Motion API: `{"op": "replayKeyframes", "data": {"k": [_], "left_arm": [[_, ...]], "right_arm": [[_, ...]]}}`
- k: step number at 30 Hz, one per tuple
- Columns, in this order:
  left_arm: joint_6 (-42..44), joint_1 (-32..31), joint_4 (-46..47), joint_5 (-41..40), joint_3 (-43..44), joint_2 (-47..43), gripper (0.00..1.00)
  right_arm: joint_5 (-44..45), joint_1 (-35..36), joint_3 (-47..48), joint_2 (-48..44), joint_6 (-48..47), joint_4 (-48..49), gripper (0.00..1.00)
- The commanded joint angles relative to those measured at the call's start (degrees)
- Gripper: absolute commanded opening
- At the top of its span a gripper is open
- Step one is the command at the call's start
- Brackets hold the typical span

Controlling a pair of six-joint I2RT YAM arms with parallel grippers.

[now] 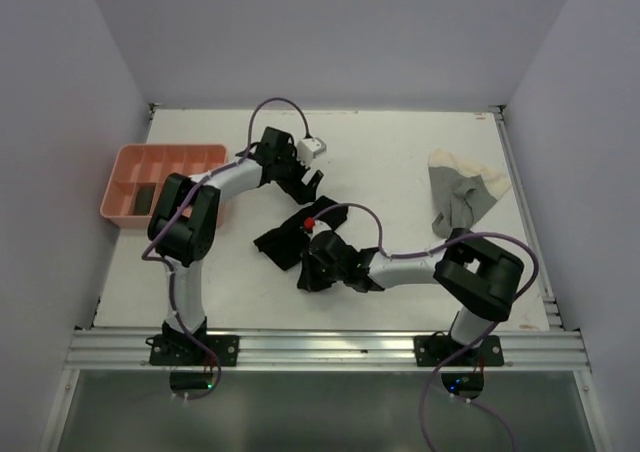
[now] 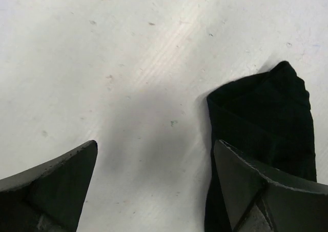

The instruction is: Roll the underwear

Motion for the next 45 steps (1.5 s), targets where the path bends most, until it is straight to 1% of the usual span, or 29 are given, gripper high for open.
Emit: {"op": "replayKeyframes", "data": {"k": [1,2,4,5,6,7,8,9,10,11,12,13,14,15,16,17,18,19,20,23,25,26,27,28,32,35,36,43,45], "left_arm": [[-0.9,0.7,4.8,-4.1,3.5,-4.8,1.0],[-0.7,1.1,6.0,-4.9,2.2,-6.8,1.0],[0.0,1.7,10.3,-5.8,-1.3,-14.2,1.0],[0.1,3.0,11.1,-5.0,-2.1,-16.8,1.0],[-0.6,4.0,12.0,-2.1,-2.9,-21.0,1.0],[-2.2,5.1,11.8,-0.6,-3.3,-22.8,1.0],[-4.0,7.9,10.7,0.7,-2.9,-24.0,1.0],[-4.6,9.6,6.5,5.0,-2.1,-24.9,1.0],[-2.6,11.0,3.0,6.7,0.2,-24.9,1.0],[3.7,12.2,-1.1,7.0,1.5,-24.6,1.0],[7.7,12.2,-9.8,9.2,2.2,-24.3,0.96],[11.6,12.4,-13.7,10.7,1.7,-24.6,0.91],[15.7,12.8,-15.6,11.5,0.1,-25.3,0.83],[16.4,12.8,-15.8,9.5,-2.0,-27.7,0.79],[16.3,12.8,-14.6,7.6,-6.9,-29.2,0.75],[16.8,12.7,-14.3,6.4,-8.8,-30.3,0.68],[16.8,12.7,-13.6,4.4,-10.8,-32.7,0.65],[17.4,12.6,-13.8,3.9,-14.3,-33.6,0.63],[18.0,12.5,-13.4,2.5,-15.9,-34.7,0.6],[19.0,12.1,-13.6,1.5,-21.4,-37.7,0.6],[20.2,12.1,-15.4,1.6,-23.9,-39.0,0.63],[21.6,12.1,-15.9,1.8,-24.7,-39.4,0.67],[22.0,12.1,-16.9,2.4,-25.4,-40.4,0.68],[22.2,12.1,-17.3,2.6,-26.8,-40.9,0.68],[21.8,12.1,-17.0,3.3,-28.9,-41.6,0.67],[22.7,12.1,-17.9,6.2,-29.6,-40.9,0.68],[23.1,12.1,-18.3,7.1,-29.5,-40.4,0.7],[23.7,11.8,-19.8,9.9,-28.9,-37.6,0.93],[24.0,11.8,-20.2,9.9,-28.7,-36.9,0.95]], "right_arm": [[11.2,0.0,-2.3,-8.7,2.3,-3.0,0.0],[13.3,-0.1,-3.8,-14.5,1.4,-4.5,0.0],[18.2,0.0,-5.6,-22.9,-0.3,-5.3,0.0],[19.2,0.0,-5.6,-25.0,-3.8,-6.2,0.05],[20.2,-0.1,-5.0,-26.5,-5.8,-7.6,0.09],[21.8,0.0,-2.9,-27.9,-7.8,-9.1,0.14],[21.9,-0.1,-1.8,-28.9,-12.3,-11.6,0.3],[21.9,-0.1,-0.8,-28.8,-14.1,-12.2,0.41],[20.0,0.0,1.2,-28.6,-15.4,-12.7,0.49],[19.8,0.0,1.8,-27.3,-16.8,-12.2,0.66],[20.3,-0.1,2.0,-26.3,-15.9,-11.3,0.77],[21.2,-0.3,3.1,-25.3,-13.9,-11.0,0.85],[21.9,-0.4,3.8,-24.2,-11.1,-11.5,0.94],[21.5,-0.4,4.5,-22.2,-10.9,-11.4,0.93],[20.1,-1.3,6.2,-20.9,-10.9,-11.5,0.9],[18.5,-1.4,7.0,-19.8,-12.5,-11.0,0.76],[17.8,-1.4,7.7,-18.1,-12.4,-11.0,0.68],[17.3,-1.4,7.9,-17.8,-11.7,-8.0,0.6],[17.0,-1.4,7.7,-17.2,-11.0,-7.0,0.45],[17.1,-1.4,9.1,-13.9,-7.6,-7.0,0.32],[16.3,-1.4,9.3,-11.4,-6.0,-6.7,0.29],[16.2,-1.4,8.9,-10.8,-3.9,-4.6,0.27],[15.7,-1.3,8.2,-10.2,-2.8,-2.9,0.24],[15.6,-1.4,7.1,-8.7,-0.5,-0.1,0.24],[15.9,-1.3,6.3,-4.8,2.8,4.1,0.23],[15.3,-1.3,6.5,-2.3,4.2,6.1,0.23],[15.3,-1.4,6.7,-2.0,4.3,6.0,0.23],[14.5,-1.4,7.0,0.9,5.2,5.2,0.22],[14.5,-1.4,6.8,1.1,5.5,5.0,0.22]]}}
